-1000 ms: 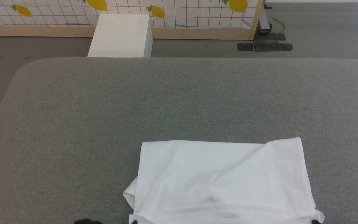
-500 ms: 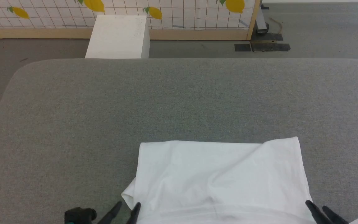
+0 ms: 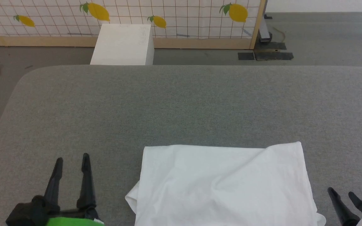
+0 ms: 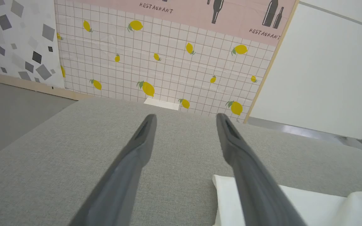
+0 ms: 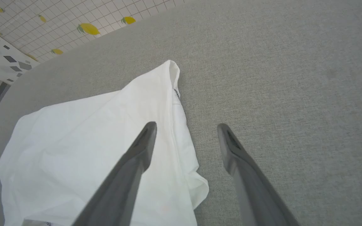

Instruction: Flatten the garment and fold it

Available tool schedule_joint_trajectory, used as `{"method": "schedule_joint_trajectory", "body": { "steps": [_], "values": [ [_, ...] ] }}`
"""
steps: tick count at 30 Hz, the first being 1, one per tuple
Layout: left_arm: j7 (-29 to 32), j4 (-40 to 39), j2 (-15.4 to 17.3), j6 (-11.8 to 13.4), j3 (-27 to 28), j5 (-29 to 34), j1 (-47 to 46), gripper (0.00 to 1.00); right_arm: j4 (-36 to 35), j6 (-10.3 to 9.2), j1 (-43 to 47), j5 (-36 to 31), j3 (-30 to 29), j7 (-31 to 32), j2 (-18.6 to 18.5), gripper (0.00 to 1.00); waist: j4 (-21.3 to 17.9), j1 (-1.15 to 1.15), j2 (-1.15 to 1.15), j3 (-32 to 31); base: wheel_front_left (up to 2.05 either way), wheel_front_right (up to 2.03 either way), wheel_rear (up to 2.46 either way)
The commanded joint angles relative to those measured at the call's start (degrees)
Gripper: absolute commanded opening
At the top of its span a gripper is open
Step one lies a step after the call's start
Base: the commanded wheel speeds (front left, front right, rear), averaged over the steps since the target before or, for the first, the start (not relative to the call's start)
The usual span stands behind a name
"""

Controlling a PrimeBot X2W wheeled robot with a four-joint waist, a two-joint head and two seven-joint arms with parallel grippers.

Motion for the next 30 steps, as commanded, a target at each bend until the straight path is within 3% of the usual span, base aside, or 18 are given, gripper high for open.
{"method": "schedule_joint_trajectory", "body": {
  "steps": [1, 9, 23, 24, 25, 26, 28, 30],
  "values": [
    [-0.23, -0.55, -1.42, -0.14, 1.68, 2.06, 2.02, 1.0, 1.06, -0.08, -1.62, -0.82, 0.32, 0.54, -0.17, 1.0, 0.2, 0.0, 0.0, -0.04, 0.0, 0.0, 0.0],
    [-0.24, -0.64, -6.32, -4.39, 5.72, 10.96, 4.73, 1.0, 8.38, -0.08, -6.1, -2.18, 1.74, 3.59, -1.67, 1.0, 2.63, 0.0, 0.0, 1.2, 0.0, 0.0, 0.0],
    [-0.24, 1.59, -10.75, -10.84, 8.93, 14.44, 3.32, 1.0, 19.96, -0.08, -11.45, -1.15, 5.34, 4.62, -2.68, 1.0, 5.9, 0.0, 0.0, 3.64, 0.0, 0.0, 0.0],
    [-0.24, 1.68, -10.89, -11.13, 9.18, 14.67, 3.27, 1.0, 21.01, -0.08, -11.81, -0.81, 5.72, 4.73, -2.61, 0.96, 5.89, 0.0, 0.0, 3.66, 0.0, 0.0, 0.0],
    [-0.24, 1.8, -10.94, -11.37, 9.33, 14.9, 3.28, 1.0, 21.78, -0.08, -12.08, -0.53, 6.0, 4.89, -2.53, 0.72, 5.85, 0.0, 0.0, 3.63, 0.0, 0.0, 0.0],
    [-0.25, 1.96, -10.95, -11.61, 9.41, 15.15, 3.33, 1.0, 22.37, -0.08, -12.32, -0.3, 6.38, 5.03, -2.52, 0.39, 5.79, 0.0, 0.0, 3.58, 0.0, 0.0, 0.0],
    [-0.25, 2.3, -11.03, -12.06, 9.73, 15.62, 3.45, 1.0, 23.35, -0.08, -12.78, 0.07, 7.16, 5.07, -2.65, 0.0, 5.52, 0.0, 0.0, 3.39, 0.0, 0.0, 0.0],
    [-0.25, 2.7, -11.11, -12.53, 9.94, 15.86, 3.7, 1.0, 23.98, -0.08, -13.08, 0.38, 7.73, 5.12, -3.02, 0.0, 5.1, 0.0, 0.0, 3.12, 0.0, 0.0, 0.0]
  ]
}}
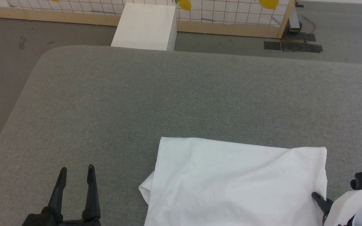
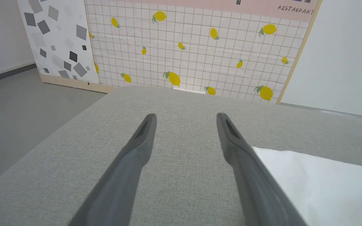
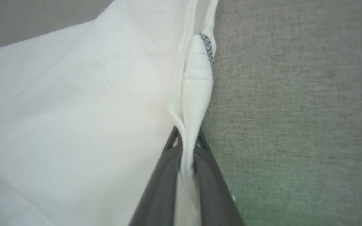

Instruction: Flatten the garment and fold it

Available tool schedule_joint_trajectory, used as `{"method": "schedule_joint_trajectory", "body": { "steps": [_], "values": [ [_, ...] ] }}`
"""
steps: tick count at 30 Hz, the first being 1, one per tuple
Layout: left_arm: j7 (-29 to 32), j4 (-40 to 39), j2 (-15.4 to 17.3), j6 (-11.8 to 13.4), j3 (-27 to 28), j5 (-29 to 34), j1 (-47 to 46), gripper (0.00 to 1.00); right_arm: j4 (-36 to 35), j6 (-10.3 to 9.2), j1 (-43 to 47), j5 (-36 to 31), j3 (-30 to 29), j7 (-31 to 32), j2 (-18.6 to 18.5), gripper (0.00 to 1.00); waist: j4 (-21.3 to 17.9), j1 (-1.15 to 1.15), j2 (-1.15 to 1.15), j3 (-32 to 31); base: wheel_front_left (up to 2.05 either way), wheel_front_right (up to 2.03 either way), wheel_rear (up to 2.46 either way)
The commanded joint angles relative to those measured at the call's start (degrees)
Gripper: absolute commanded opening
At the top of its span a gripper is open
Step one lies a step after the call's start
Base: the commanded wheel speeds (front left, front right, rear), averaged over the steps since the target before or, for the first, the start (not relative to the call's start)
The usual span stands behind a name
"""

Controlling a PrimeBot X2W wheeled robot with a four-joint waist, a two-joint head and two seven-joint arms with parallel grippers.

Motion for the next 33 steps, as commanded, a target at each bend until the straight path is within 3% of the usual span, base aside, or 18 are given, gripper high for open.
{"method": "schedule_joint_trajectory", "body": {
  "steps": [1, 9, 22, 27, 33],
  "values": [
    [-0.21, 0.25, -0.18, -0.5, 0.21, 0.97, -0.21, 1.0, 1.11, -0.09, -0.28, 0.27, 0.75, 0.34, 0.27, 0.0, -0.45, 0.0, 0.0, -0.26, 0.0, 0.0, 0.0],
    [-0.21, 1.8, -0.63, -1.66, 0.0, 1.62, -0.08, 1.0, 1.18, -0.09, -2.46, -0.81, -1.98, -1.1, -2.37, 0.0, -2.61, 0.0, 0.0, -1.5, 0.0, 0.0, 0.0],
    [-0.21, 4.34, 0.21, -3.47, -1.44, 3.45, -1.51, 1.0, 3.2, -0.09, -6.34, -6.06, -14.38, -1.26, -6.86, 0.0, -4.76, 0.0, 0.0, -1.96, 0.0, 0.0, 0.0],
    [-0.21, 4.76, 0.22, -3.47, -1.64, 3.57, -1.85, 1.0, 1.38, -0.09, -5.9, -5.79, -13.13, -0.42, -5.72, 0.0, -5.24, 0.0, 0.0, -2.4, 0.0, 0.0, 0.0],
    [-0.22, 5.34, -0.55, -3.45, -2.17, 3.29, -1.54, 1.0, -8.52, -0.09, -1.93, -1.24, -7.3, 5.1, -3.47, 0.0, -5.65, 0.0, 0.0, -3.19, 0.0, 0.0, 0.0]
  ]
}}
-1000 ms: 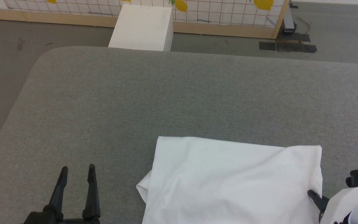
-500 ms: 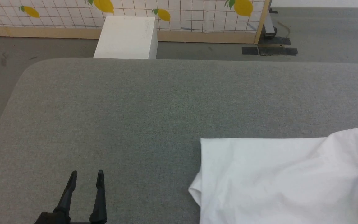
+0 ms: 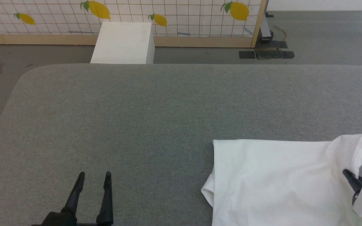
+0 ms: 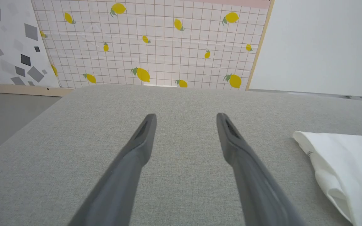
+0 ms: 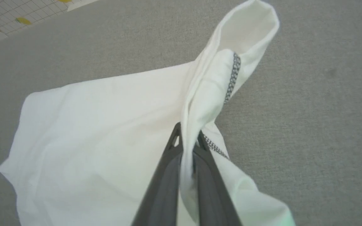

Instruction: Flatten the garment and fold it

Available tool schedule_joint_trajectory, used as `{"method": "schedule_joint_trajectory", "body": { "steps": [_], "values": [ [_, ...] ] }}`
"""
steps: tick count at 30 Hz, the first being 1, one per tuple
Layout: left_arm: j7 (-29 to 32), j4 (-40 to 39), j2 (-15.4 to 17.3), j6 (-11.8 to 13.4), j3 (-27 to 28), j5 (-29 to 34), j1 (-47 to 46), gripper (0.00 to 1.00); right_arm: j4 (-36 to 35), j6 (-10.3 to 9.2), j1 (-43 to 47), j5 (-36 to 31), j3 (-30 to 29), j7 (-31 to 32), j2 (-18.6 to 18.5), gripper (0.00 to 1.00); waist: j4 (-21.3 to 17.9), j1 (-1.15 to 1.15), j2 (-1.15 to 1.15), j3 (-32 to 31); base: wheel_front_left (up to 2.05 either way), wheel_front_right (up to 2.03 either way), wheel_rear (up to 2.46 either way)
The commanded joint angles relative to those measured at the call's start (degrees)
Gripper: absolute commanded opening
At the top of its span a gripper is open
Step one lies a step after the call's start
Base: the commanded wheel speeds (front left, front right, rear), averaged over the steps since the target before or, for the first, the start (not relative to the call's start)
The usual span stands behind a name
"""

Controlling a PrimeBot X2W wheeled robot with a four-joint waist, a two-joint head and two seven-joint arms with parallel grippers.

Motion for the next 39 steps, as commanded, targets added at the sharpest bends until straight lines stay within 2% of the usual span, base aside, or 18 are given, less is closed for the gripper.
{"method": "schedule_joint_trajectory", "body": {
  "steps": [1, 7, 14, 23, 34, 39],
  "values": [
    [-0.22, 0.08, -0.31, -0.24, 0.01, 0.23, -0.47, 1.0, -2.49, -0.08, 1.17, 1.17, 1.43, 1.21, 0.5, 0.0, -0.17, 0.0, 0.0, -0.31, 0.0, 0.0, 0.0],
    [-0.22, 0.61, -0.97, -0.5, -0.16, -0.03, -0.29, 1.0, -12.08, -0.08, 1.69, 3.97, 9.92, 7.07, 3.17, 0.0, -0.28, 0.0, 0.0, -1.2, 0.0, 0.0, 0.0],
    [-0.22, 1.36, -1.24, -1.35, -0.91, -0.17, -1.04, 1.0, -11.78, -0.08, -2.21, 2.79, 16.74, 9.57, 5.22, 0.0, 1.35, 0.0, 0.0, -1.38, 0.0, 0.0, 0.0],
    [-0.22, 2.45, -1.58, -2.02, -1.8, -0.17, -2.04, 1.0, -3.33, -0.08, -8.07, -0.09, 24.64, 8.4, 6.57, 0.0, 4.46, 0.0, 0.0, -1.01, 0.0, 0.0, 0.0],
    [-0.22, 3.0, -2.14, -2.14, -2.29, -0.16, -3.33, 1.0, 10.84, -0.08, -14.72, -4.19, 28.98, 4.71, 10.11, 0.0, 7.19, 0.0, 0.0, 0.02, 0.0, 0.0, 0.0],
    [-0.22, 3.46, -2.58, -2.25, -2.79, -0.35, -3.82, 1.0, 18.43, -0.08, -17.05, -8.4, 29.28, 3.83, 11.92, 0.0, 8.27, 0.0, 0.0, 0.16, 0.0, 0.0, 0.0]
  ]
}}
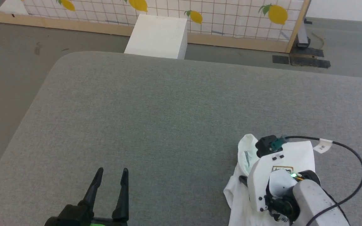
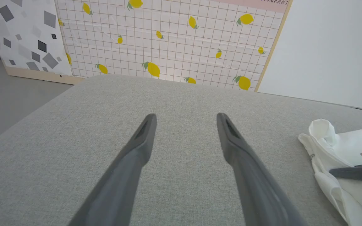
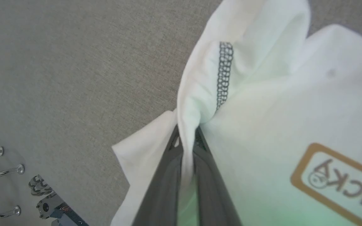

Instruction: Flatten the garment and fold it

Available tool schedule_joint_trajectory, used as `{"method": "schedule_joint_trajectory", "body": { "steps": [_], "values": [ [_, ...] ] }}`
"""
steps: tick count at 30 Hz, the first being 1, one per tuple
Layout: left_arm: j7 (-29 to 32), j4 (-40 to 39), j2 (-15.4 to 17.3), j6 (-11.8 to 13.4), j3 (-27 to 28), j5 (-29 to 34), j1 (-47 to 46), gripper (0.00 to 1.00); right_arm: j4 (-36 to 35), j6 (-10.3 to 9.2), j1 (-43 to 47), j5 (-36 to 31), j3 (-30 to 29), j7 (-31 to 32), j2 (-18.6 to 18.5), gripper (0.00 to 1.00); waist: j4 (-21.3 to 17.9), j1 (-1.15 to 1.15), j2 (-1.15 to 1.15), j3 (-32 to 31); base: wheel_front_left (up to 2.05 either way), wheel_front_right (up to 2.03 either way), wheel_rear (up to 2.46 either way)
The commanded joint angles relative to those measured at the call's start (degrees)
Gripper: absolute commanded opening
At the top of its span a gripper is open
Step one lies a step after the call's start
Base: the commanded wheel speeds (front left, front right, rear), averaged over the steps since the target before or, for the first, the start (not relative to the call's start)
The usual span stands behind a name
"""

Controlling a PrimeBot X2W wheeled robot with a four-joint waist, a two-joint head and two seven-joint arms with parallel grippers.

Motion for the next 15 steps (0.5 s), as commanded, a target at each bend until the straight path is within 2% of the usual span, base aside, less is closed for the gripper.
{"method": "schedule_joint_trajectory", "body": {
  "steps": [1, 4, 5, 6, 7, 8, 9, 12, 15],
  "values": [
    [-0.22, 0.22, -0.43, -0.42, -0.24, -0.08, -1.09, 1.0, 1.91, -0.08, -1.25, -1.24, -0.09, -0.34, 0.7, 0.0, 0.51, 0.0, 0.0, 0.07, 0.0, 0.0, 0.0],
    [-0.22, 0.68, -0.68, -0.57, -0.68, -0.15, -1.73, 1.0, 5.81, -0.08, -2.38, -3.06, -0.87, -0.4, 1.64, 0.0, 1.23, 0.0, 0.0, 0.14, 0.0, 0.0, 0.0],
    [-0.22, 0.87, -0.75, -0.61, -0.78, -0.17, -1.98, 1.0, 7.02, -0.08, -2.73, -3.57, -1.12, -0.27, 1.87, 0.03, 1.38, 0.0, 0.0, 0.15, 0.0, 0.0, 0.0],
    [-0.22, 1.01, -0.8, -0.64, -0.82, -0.18, -2.14, 1.0, 7.87, -0.08, -3.01, -3.92, -1.26, -0.07, 2.02, 0.11, 1.45, 0.0, 0.0, 0.13, 0.0, 0.0, 0.0],
    [-0.22, 1.16, -0.86, -0.66, -0.83, -0.2, -2.28, 1.0, 8.66, -0.08, -3.37, -4.23, -1.31, 0.14, 2.17, 0.34, 1.47, 0.0, 0.0, 0.07, 0.0, 0.0, 0.0],
    [-0.22, 1.26, -0.91, -0.66, -0.78, -0.21, -2.33, 1.0, 9.07, -0.08, -3.69, -4.35, -1.39, 0.29, 2.27, 0.48, 1.41, 0.0, 0.0, 0.0, 0.0, 0.0, 0.0],
    [-0.22, 1.32, -0.95, -0.64, -0.66, -0.23, -2.31, 1.0, 9.31, -0.08, -4.1, -4.2, -1.53, 0.52, 2.37, 1.0, 1.22, 0.0, 0.0, -0.12, 0.0, 0.0, 0.0],
    [-0.22, 1.42, -1.01, -0.69, -0.33, -0.29, -2.04, 1.0, 8.16, -0.08, -5.0, -2.49, -0.98, 1.12, 2.51, 1.0, 0.54, 0.0, 0.0, -0.39, 0.0, 0.0, 0.0],
    [-0.22, 1.3, -1.05, -0.75, -0.01, -0.22, -1.77, 1.0, 3.83, -0.08, -5.35, 0.8, -1.17, 0.73, 2.54, 1.0, -0.41, 0.0, 0.0, -0.56, 0.0, 0.0, 0.0]
  ]
}}
